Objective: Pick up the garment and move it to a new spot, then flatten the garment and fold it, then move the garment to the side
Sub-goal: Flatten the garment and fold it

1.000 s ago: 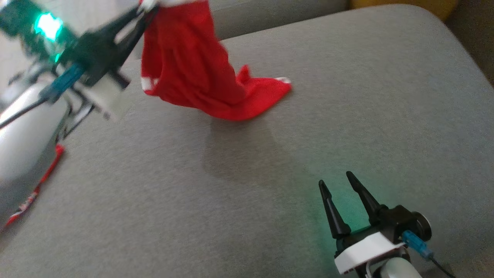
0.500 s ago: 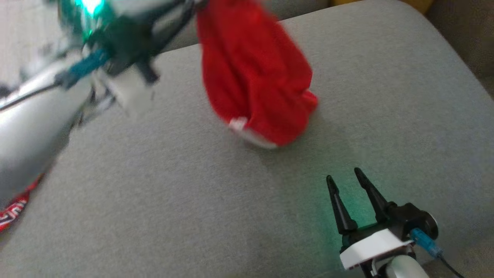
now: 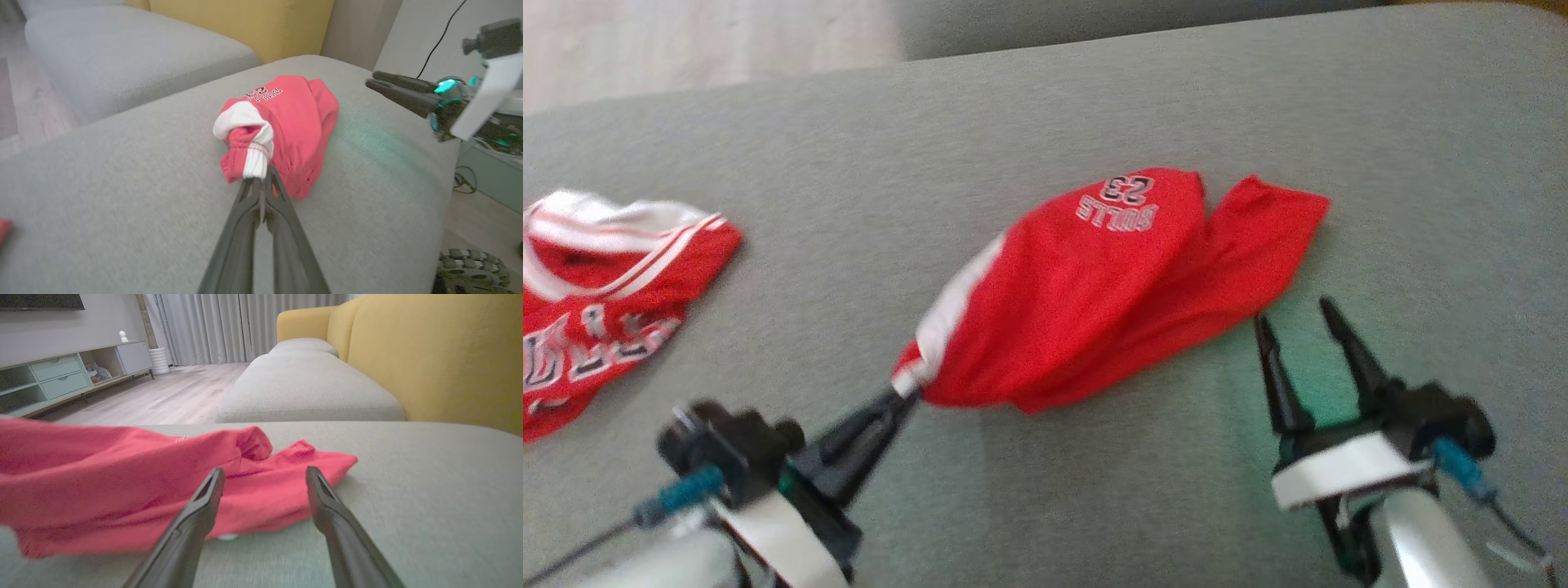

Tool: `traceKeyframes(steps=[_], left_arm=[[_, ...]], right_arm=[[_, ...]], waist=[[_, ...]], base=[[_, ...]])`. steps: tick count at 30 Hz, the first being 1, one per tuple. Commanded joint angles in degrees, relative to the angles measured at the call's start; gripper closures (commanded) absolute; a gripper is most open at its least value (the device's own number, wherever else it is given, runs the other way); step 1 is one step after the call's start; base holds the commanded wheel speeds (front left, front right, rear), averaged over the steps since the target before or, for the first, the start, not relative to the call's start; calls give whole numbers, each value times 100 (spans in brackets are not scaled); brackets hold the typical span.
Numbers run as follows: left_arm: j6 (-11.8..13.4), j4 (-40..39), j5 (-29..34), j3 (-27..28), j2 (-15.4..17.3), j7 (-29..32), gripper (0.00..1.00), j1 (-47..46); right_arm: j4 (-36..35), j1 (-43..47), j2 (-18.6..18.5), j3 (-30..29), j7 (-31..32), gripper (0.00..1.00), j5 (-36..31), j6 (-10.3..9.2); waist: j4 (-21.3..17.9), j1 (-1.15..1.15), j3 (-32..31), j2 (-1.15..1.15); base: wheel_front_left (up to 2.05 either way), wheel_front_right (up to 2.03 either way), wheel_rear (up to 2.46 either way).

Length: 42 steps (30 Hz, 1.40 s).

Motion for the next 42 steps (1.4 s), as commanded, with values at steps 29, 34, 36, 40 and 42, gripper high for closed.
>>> traceKeyframes(steps=[29,34,36,40,42], left_arm=[[-112,521,1177,1328,-1523,-488,100,25],[-321,541,1349,1329,-1624,-488,100,199],[-310,570,1303,1279,-1622,-485,100,328],[-258,614,1167,1174,-1540,-406,100,626],[-202,652,1145,1135,-1479,-365,100,743]], right_arm=[[2689,-3614,-613,546,-31,100,893,-4],[1573,-2379,-443,-309,-34,100,618,-4],[1409,-1743,-316,-486,-34,100,549,-4],[1144,-608,-105,-819,219,66,342,-4],[1008,-195,-53,-841,406,0,330,-4]], waist=[[506,0,138,0],[-324,0,212,0],[-528,0,269,0],[-815,0,384,0],[-889,0,426,0]], base=[[0,0,0],[0,0,0],[0,0,0],[0,0,0],[0,0,0]])
